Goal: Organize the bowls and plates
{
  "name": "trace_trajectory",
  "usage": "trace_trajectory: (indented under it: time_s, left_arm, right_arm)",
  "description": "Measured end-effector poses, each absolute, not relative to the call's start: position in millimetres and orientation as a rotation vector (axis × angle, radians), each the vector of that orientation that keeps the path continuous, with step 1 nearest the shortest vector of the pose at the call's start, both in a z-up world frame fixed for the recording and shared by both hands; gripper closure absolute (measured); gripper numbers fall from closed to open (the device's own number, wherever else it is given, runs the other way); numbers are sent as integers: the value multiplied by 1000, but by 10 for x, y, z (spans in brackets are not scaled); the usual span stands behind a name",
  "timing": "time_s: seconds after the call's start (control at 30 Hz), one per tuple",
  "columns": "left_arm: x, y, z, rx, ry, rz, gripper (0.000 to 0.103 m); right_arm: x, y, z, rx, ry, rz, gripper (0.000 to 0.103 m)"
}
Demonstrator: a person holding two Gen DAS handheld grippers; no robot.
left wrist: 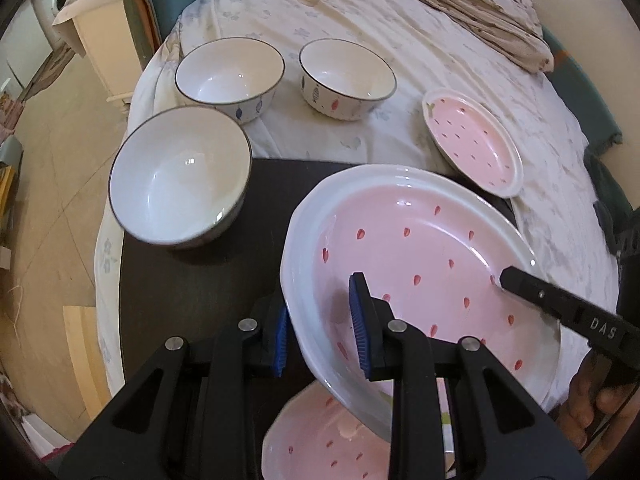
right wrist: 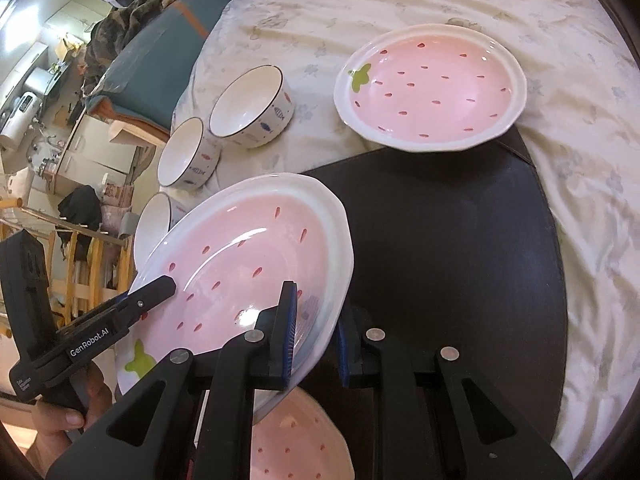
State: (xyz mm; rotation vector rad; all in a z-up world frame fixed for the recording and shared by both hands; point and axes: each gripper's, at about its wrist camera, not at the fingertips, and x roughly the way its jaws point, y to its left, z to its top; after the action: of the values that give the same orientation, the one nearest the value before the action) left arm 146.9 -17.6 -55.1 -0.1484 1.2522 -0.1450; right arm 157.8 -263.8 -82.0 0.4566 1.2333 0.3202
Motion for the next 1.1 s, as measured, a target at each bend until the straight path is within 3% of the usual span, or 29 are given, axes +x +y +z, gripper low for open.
trace_trajectory:
  time_s: [1.1]
  left_arm:
    - [499, -25, -756, -102, 1320, -121, 79]
  right_arm:
    - [282, -2445, -1021, 427, 1319, 356, 82]
